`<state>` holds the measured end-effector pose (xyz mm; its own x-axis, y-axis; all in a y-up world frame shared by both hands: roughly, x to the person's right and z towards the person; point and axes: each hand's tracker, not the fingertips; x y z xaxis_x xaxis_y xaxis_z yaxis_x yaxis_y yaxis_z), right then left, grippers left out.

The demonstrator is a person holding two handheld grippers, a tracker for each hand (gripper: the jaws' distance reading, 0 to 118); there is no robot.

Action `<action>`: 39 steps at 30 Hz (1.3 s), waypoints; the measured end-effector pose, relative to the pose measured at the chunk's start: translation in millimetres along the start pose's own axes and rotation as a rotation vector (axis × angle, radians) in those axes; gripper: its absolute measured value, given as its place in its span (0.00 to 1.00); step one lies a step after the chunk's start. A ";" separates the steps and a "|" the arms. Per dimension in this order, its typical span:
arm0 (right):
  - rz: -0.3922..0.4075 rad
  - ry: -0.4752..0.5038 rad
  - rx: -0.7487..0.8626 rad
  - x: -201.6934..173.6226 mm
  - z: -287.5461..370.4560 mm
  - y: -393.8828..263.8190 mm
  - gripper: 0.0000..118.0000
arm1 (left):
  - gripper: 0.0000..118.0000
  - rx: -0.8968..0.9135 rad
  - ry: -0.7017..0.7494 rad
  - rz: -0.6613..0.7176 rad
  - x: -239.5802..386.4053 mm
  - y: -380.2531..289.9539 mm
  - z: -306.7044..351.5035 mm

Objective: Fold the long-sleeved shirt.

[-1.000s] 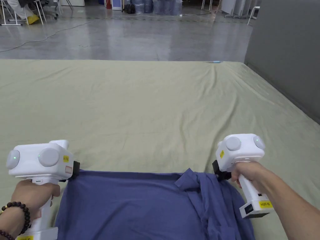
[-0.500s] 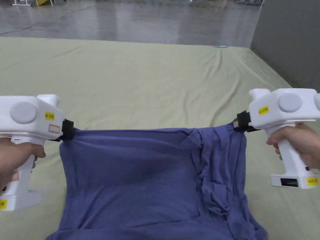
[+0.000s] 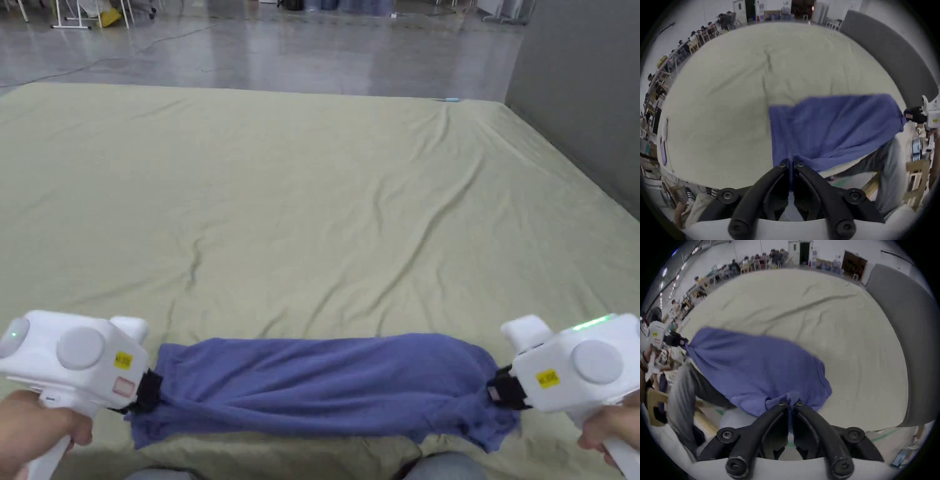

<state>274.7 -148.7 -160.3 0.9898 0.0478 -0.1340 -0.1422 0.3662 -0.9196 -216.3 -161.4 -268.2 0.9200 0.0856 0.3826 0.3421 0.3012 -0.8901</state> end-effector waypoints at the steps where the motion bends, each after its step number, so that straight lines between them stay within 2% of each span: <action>1: 0.008 -0.022 -0.016 6.8 -16.6 -1.7 0.00 | 0.00 -0.007 0.030 -0.009 1.8 -2.8 -9.1; 4: -0.036 -0.013 -0.018 10.1 -34.6 -1.9 0.00 | 0.00 0.012 0.033 -0.009 5.0 -5.7 -19.5; 7: -0.043 -0.015 -0.014 12.7 -33.8 1.2 0.03 | 0.00 0.029 0.031 0.009 6.7 -4.6 -14.1; 8: -0.043 -0.015 -0.017 13.1 -31.9 3.0 0.07 | 0.07 0.043 0.028 0.017 5.7 -3.9 -10.4; 10: -0.025 -0.029 -0.010 12.2 -19.7 0.5 0.42 | 0.80 0.067 0.014 0.025 1.2 -3.7 -0.4; 11: -0.006 -0.062 -0.008 13.2 -11.6 2.0 0.57 | 0.98 0.065 0.010 0.032 1.0 -4.9 8.1; 12: -0.007 -0.070 -0.001 15.0 -3.5 4.0 0.65 | 0.99 0.063 0.000 0.038 -1.1 -6.0 14.8; 13: -0.017 -0.069 0.022 15.7 10.3 3.9 0.65 | 0.99 0.110 -0.019 0.054 -3.5 -7.0 29.6; 17: -0.164 -0.032 0.237 10.8 59.7 24.6 0.64 | 0.98 0.273 0.002 0.122 -4.7 1.1 75.0; 18: -0.189 -0.023 0.292 6.2 68.9 29.9 0.64 | 0.93 0.330 -0.006 0.136 -3.8 2.6 85.4; 19: -0.217 -0.011 0.363 -1.0 78.8 36.1 0.63 | 0.83 0.392 -0.009 0.147 -1.0 5.3 94.2; 20: -0.226 -0.005 0.407 -7.1 83.9 40.2 0.61 | 0.64 0.427 -0.004 0.157 1.4 7.1 100.8; 21: -0.230 -0.001 0.464 -18.8 92.0 43.4 0.50 | 0.33 0.470 0.018 0.156 6.1 8.9 105.5; 22: -0.230 -0.007 0.516 -28.6 95.6 48.0 0.32 | 0.15 0.509 0.045 0.137 11.7 10.4 107.8; 23: -0.233 -0.023 0.556 -36.9 95.6 51.8 0.11 | 0.03 0.543 0.065 0.111 17.7 11.0 106.9; 24: -0.244 -0.053 0.599 -43.1 94.0 54.2 0.00 | 0.00 0.559 0.096 0.092 22.1 11.5 105.7; 27: -0.220 -0.114 0.640 -53.9 83.8 63.4 0.00 | 0.00 0.590 0.100 0.089 28.3 12.3 100.5; 31: -0.227 -0.059 0.597 -53.5 75.1 71.2 0.00 | 0.00 0.553 0.058 0.124 15.9 16.4 94.9; 33: -0.229 -0.033 0.588 -52.5 74.6 70.1 0.00 | 0.00 0.526 -0.028 0.180 -3.4 17.9 89.7; 34: -0.226 -0.026 0.583 -52.5 73.7 69.0 0.00 | 0.10 0.499 -0.111 0.234 -19.1 18.2 82.7; 36: -0.213 -0.022 0.566 -53.2 70.3 67.2 0.00 | 0.68 0.421 -0.314 0.360 -49.5 18.7 63.7; 37: -0.209 -0.015 0.557 -54.3 67.8 67.0 0.00 | 0.70 0.315 -0.433 0.434 -67.1 19.5 47.7; 39: -0.223 0.033 0.526 -54.1 63.5 66.1 0.00 | 0.69 0.251 -0.599 0.609 -93.7 11.3 20.4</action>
<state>212.1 -68.0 -190.4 0.9937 -0.1096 0.0233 0.1004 0.7778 -0.6204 -302.5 -146.7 -309.0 0.6501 0.7598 -0.0117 -0.2910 0.2346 -0.9275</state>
